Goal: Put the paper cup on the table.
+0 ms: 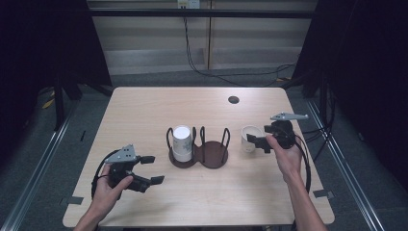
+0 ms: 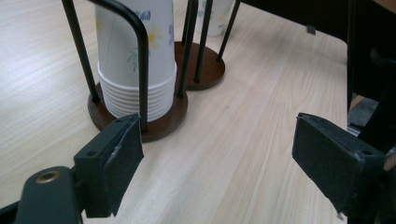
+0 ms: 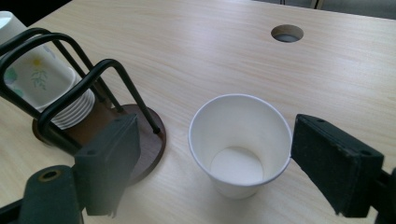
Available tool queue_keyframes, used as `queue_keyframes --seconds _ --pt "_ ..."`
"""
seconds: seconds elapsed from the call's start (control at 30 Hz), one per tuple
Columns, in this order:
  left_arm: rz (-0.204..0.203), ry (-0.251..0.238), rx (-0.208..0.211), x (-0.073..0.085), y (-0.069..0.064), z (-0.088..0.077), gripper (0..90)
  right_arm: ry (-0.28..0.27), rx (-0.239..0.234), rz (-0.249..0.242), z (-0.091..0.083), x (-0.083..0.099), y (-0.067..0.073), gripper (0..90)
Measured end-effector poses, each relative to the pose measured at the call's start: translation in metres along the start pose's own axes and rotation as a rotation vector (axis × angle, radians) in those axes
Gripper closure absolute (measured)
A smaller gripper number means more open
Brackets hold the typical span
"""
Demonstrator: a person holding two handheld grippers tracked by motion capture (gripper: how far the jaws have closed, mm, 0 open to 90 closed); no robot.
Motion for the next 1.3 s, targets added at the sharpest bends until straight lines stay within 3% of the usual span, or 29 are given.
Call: queue_keyframes --seconds 0.13,0.2,0.27,0.47,0.67,0.8,0.87,0.93,1.07,1.13,1.3 --pt "-0.021 -0.023 -0.011 0.001 0.001 0.000 16.1 -0.024 -0.013 -0.003 -0.009 0.004 0.007 15.6" --pt "-0.030 -0.042 0.014 0.003 0.000 0.000 16.0 -0.032 -0.010 -0.014 -0.013 0.007 0.011 15.7" --pt "-0.014 -0.031 0.000 0.003 0.000 -0.001 16.0 -0.041 -0.023 -0.015 -0.017 0.009 0.016 16.8" --pt "-0.018 -0.027 -0.014 0.005 -0.002 -0.002 16.0 -0.060 -0.030 -0.030 -0.024 0.019 0.032 20.6" --pt "-0.028 -0.021 -0.027 0.008 -0.002 -0.001 16.0 -0.078 -0.076 -0.037 -0.030 0.027 0.052 19.7" --pt "-0.024 -0.036 -0.010 0.009 -0.005 0.001 15.9 -0.092 -0.093 -0.039 -0.033 0.035 0.063 17.9" --pt "-0.019 -0.034 -0.041 0.010 -0.006 0.002 16.0 -0.103 -0.098 -0.046 -0.034 0.040 0.068 17.9" --pt "-0.032 -0.044 -0.025 0.011 -0.007 0.003 16.0 -0.109 -0.121 -0.042 -0.035 0.043 0.074 17.9" --pt "-0.025 -0.061 -0.046 0.011 -0.008 -0.001 16.0 -0.114 -0.156 -0.057 -0.038 0.047 0.085 17.0" --pt "-0.029 -0.064 -0.059 0.012 -0.007 -0.004 16.0 -0.111 -0.152 -0.078 -0.041 0.049 0.089 16.9" --pt "-0.032 -0.062 -0.052 0.017 -0.006 -0.003 16.0 -0.114 -0.201 -0.077 -0.043 0.054 0.092 15.3"
Point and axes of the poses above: each handheld gripper's, and its own axes: z roughly forward along the jaws, x roughly out of its underside, y roughly to its left, the point moved 5 cm from there along z, roughly forward along the jaws, and after that the axes turned 14 degrees about x, right-handed, at the moved point
